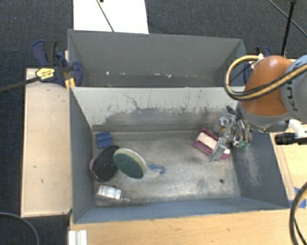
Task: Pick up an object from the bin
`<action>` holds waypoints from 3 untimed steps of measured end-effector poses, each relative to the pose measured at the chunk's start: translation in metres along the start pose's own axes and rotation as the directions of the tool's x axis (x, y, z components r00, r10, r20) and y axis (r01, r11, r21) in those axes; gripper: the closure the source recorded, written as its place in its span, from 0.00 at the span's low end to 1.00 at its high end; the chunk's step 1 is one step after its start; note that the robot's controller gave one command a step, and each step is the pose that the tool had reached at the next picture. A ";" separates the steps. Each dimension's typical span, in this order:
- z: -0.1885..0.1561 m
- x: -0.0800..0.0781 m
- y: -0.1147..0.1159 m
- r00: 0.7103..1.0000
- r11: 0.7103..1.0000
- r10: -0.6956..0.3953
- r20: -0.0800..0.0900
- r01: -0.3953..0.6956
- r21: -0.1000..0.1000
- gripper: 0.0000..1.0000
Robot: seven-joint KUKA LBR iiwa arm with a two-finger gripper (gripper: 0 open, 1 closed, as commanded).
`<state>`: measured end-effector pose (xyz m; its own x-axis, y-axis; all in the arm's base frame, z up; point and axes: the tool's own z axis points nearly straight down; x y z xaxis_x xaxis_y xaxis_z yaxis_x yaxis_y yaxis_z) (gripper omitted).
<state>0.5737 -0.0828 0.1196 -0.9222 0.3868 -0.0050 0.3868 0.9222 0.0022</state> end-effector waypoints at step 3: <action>0.051 -0.007 -0.003 0.992 0.992 0.129 -0.005 -0.129 0.004 1.00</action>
Offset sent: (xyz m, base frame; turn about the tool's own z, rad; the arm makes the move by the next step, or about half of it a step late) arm 0.0055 -0.0055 -0.0496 0.1392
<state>0.5792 -0.0884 0.0691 -0.8647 0.5023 0.0004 0.5023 0.8647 -0.0011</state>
